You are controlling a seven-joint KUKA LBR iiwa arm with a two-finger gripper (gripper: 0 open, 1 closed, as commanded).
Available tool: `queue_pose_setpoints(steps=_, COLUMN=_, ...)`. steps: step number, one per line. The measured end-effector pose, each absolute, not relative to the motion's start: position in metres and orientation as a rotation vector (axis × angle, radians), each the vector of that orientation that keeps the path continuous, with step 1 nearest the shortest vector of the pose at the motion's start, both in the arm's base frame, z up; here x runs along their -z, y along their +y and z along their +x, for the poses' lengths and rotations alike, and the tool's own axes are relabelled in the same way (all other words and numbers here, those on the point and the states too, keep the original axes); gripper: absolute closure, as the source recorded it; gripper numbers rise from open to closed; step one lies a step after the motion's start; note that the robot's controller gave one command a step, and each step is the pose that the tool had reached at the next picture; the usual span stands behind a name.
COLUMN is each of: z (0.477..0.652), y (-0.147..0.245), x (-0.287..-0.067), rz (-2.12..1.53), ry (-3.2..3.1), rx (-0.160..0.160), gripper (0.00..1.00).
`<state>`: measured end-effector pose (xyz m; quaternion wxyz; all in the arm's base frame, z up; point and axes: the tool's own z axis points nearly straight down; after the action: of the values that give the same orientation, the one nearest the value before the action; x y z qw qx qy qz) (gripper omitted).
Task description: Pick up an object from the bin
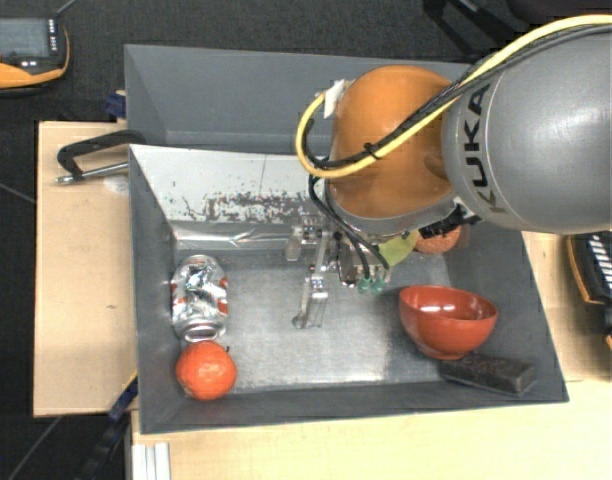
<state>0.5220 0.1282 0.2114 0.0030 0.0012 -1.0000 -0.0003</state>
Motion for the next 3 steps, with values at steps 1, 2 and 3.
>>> queue_pose_setpoints(steps=1, z=0.524, y=0.127, x=-0.216, rz=0.000, ry=-3.144, rx=0.003, gripper=1.00)
queue_pose_setpoints(steps=2, z=0.559, y=0.097, x=-0.128, rz=0.581, ry=-3.089, rx=0.002, gripper=1.00)
queue_pose_setpoints(steps=3, z=0.544, y=0.135, x=-0.186, rz=0.123, ry=-3.150, rx=0.009, gripper=1.00)
